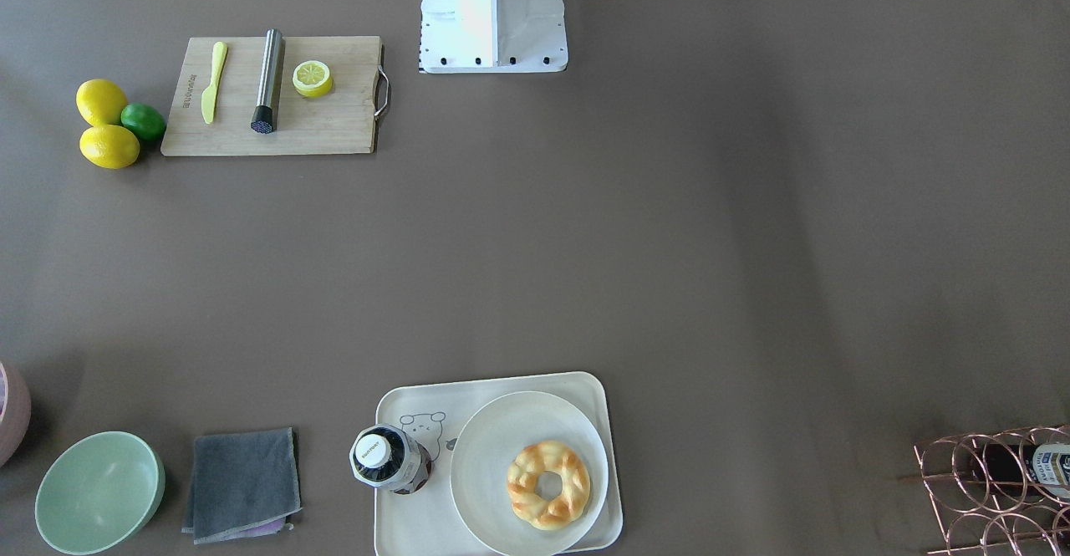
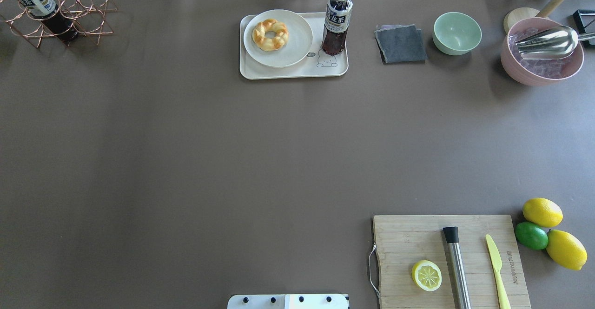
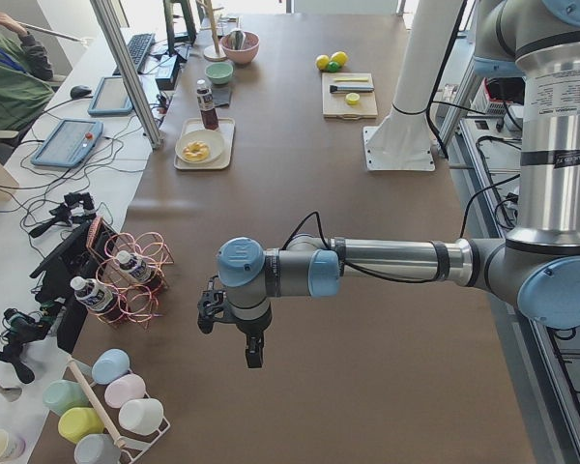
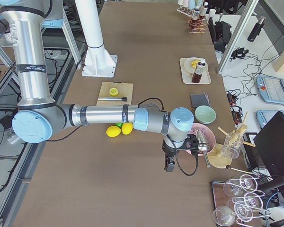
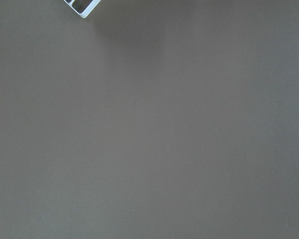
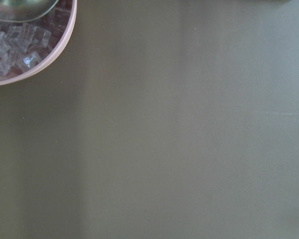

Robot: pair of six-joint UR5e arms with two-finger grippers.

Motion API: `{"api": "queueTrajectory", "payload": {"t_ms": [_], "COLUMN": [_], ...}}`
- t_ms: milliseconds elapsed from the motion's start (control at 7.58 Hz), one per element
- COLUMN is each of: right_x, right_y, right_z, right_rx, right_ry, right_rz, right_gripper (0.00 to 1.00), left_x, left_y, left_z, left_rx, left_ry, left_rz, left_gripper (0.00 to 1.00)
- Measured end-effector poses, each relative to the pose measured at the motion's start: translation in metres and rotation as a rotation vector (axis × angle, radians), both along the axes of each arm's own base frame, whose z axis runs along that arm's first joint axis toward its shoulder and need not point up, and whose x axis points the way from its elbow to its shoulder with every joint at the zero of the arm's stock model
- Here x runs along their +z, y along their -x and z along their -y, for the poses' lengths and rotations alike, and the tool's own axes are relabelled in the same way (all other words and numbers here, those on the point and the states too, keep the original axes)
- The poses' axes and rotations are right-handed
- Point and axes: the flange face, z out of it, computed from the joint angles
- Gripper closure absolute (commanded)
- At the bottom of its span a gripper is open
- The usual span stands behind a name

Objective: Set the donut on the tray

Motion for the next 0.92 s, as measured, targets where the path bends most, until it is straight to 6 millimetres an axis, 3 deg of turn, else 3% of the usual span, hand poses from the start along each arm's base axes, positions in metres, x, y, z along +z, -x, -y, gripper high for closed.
{"api": "queueTrajectory", "payload": {"t_ms": [924], "right_x": [0.0056], "right_y": [-0.0001], "right_z": [0.0029], "right_rx": [0.001], "right_ry": [-0.062], "right_rz": [-0.002], "right_gripper": [0.00], "left_x": [0.0007], "left_y": [-0.0007], "left_z": [0.0007], "left_rx": [0.000], "left_ry": [0.002], "left_rz": [-0.003], "left_gripper": [0.01]}}
